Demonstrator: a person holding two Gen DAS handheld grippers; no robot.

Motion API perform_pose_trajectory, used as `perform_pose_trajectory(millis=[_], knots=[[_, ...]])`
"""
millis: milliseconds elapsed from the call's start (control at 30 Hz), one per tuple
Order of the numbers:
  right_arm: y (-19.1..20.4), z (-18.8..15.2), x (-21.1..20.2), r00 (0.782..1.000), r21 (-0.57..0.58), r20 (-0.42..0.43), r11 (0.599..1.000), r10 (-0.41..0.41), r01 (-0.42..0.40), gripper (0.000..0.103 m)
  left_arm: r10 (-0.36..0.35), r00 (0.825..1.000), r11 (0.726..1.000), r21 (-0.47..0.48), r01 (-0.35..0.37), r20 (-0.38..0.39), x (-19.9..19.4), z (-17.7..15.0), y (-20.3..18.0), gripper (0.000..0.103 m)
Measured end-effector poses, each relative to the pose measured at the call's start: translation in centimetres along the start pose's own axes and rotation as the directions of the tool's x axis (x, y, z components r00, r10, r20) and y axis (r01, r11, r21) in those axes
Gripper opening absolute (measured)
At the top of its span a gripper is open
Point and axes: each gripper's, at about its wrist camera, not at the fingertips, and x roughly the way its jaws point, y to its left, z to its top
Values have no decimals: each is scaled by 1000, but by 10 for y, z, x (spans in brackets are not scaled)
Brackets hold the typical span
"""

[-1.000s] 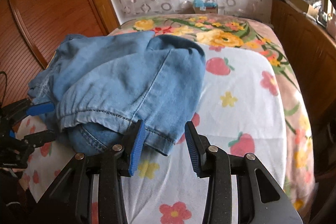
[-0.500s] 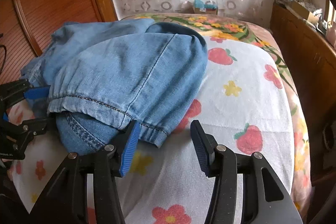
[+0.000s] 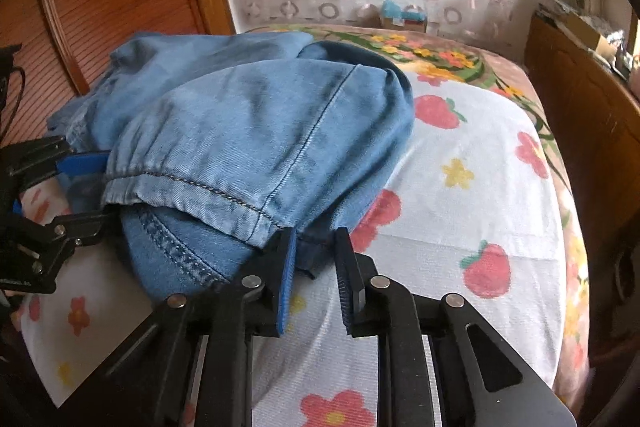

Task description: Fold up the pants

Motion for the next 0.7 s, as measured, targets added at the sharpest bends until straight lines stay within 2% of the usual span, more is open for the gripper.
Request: perform_pose_trajectory(millis=[100,167,200,233,333,467,700], knots=[[-1,0,0,1000,1,5,1000,2,-2,9,1,1000,1000,3,-1,8,-1,0,0,59],[-1,1,-4,1000,1,24,1000,2,-2,7,1,1000,1000,12,-2,24,-5,0,0,45],[-1,1,-6,999,0,32,1000,-3,3,7,2,1000,1000,10,-3,29,-6,0,1,42],[-2,2,-9,999,2,42,1000,-12,12,6,-2,999,1000,5,2,35,-8,1,2,33],[-6,11,-24,997,10,79,1000,-19,18,6,-9,998,1000,-6,9,61,-16,3,6,22],[-8,34,-51,990,-4,136,999,-42,43,5,-8,995,1000,-10,9,101,-35,8,9,18],[14,84,-91,975,-95,215,992,-57,79,5,-39,974,998,-37,48,223,-90,15,21,14]])
